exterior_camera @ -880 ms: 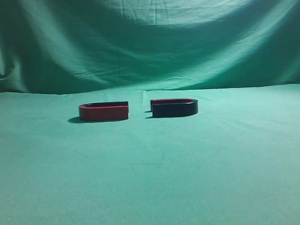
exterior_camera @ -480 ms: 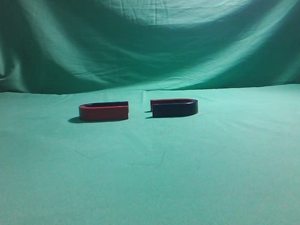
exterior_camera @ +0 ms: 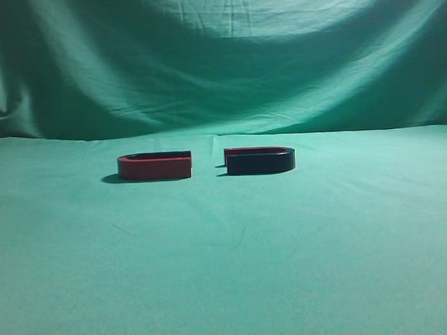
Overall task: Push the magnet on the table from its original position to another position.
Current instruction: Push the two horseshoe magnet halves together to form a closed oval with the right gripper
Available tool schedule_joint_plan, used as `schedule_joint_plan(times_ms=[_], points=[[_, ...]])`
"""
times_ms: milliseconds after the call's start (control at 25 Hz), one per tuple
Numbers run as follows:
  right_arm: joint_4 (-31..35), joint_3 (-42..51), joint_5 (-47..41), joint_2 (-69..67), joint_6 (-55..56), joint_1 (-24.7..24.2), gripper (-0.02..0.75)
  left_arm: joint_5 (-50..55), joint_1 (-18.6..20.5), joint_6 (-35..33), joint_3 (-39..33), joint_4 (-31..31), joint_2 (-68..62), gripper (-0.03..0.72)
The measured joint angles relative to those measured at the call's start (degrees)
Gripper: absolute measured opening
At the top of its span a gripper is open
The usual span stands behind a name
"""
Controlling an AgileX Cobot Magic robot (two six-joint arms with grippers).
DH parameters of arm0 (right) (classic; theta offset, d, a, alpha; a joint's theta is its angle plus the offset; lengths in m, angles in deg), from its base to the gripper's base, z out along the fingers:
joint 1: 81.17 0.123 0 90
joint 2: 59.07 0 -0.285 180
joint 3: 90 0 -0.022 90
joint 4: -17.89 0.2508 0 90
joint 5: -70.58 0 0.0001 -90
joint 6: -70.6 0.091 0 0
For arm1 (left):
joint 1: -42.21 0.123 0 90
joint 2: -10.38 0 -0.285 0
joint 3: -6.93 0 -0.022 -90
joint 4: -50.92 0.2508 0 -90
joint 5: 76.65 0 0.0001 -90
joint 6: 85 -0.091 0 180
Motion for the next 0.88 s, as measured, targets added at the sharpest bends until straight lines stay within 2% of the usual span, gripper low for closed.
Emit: schedule_joint_plan(times_ms=[200,360,480,680,880], points=[[2.12,0.12,2.57,0.0,0.64,0.0,0.0,0.0,0.0,0.0,0.0,0.0,0.0,0.372],[12.44,0.12,14.86,0.0,3.4,0.0,0.0,0.0,0.0,0.0,0.0,0.0,0.0,0.372],[15.11,-0.34,20.93,0.0,3.58,0.0,0.0,0.0,0.0,0.0,0.0,0.0,0.0,0.372],[14.97,-11.13,12.49,-1.94,-3.41,0.0,0.0,0.0,0.0,0.0,0.0,0.0,0.0,0.372],[12.61,-22.7,-3.6,-15.32,-6.89,0.0,0.0,0.0,0.0,0.0,0.0,0.0,0.0,0.372]])
